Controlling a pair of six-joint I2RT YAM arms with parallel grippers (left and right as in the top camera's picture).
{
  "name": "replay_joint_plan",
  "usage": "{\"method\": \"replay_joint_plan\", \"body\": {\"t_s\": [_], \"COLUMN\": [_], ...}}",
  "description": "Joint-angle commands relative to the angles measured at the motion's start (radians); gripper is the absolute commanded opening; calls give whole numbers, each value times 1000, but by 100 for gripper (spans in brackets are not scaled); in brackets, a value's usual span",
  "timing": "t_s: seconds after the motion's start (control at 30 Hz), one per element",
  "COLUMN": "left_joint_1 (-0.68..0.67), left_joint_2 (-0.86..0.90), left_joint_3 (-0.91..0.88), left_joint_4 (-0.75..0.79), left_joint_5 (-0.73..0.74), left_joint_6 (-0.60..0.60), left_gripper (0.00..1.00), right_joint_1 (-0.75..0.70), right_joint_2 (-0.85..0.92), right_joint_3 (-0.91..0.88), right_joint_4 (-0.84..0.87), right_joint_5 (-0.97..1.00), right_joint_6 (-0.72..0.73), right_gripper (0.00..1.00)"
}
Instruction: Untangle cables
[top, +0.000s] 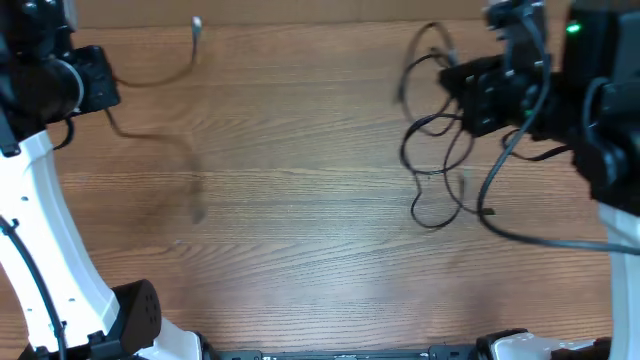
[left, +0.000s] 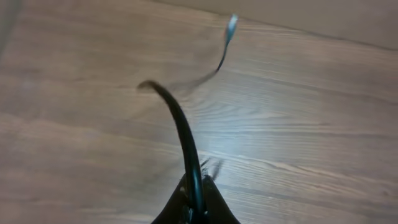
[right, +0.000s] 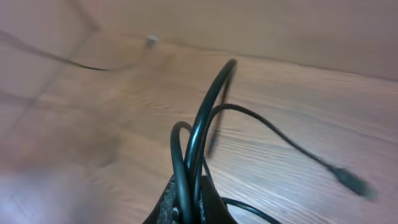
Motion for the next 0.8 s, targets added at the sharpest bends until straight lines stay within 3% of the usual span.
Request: {"method": "replay_joint_plan", "body": {"t_s": [0.0, 0.1, 0.13, 0.3, 0.37, 0.53, 0.57, 0.63, 0.77], "left_joint_1": [-72, -159, -175, -178, -142, -87, -87, -88, -137], "left_joint_2": [-21, -17, -14, -4, -6, -6, -6, -5, 3], "left_joint_3": [3, 2, 3, 2, 3, 2, 2, 2, 2], "left_joint_4": [18, 40, 45, -13, -31, -30, -27, -13, 46], "left_joint_5": [26, 1, -50, -505, -518, -495, -465, -354, 32], "left_joint_6": [21, 20, 9, -200, -251, -250, -250, -249, -125], "left_gripper": [4, 4, 8, 4, 4, 4, 17, 100, 100], "right_joint_1": [85, 114, 114, 113, 113, 113, 113, 113, 113], "right_joint_2": [-27, -27, -27, -37, -45, -53, -53, -53, -53], "right_joint_3": [17, 17, 17, 18, 18, 18, 18, 18, 18], "right_joint_4": [31, 40, 36, -22, -40, -42, -43, -42, -34], "right_joint_5": [-4, -1, 4, 133, 183, 198, 198, 197, 198], "right_joint_6": [11, 22, 22, 21, 21, 21, 21, 21, 21], "right_gripper": [4, 4, 4, 4, 4, 4, 4, 22, 9]}}
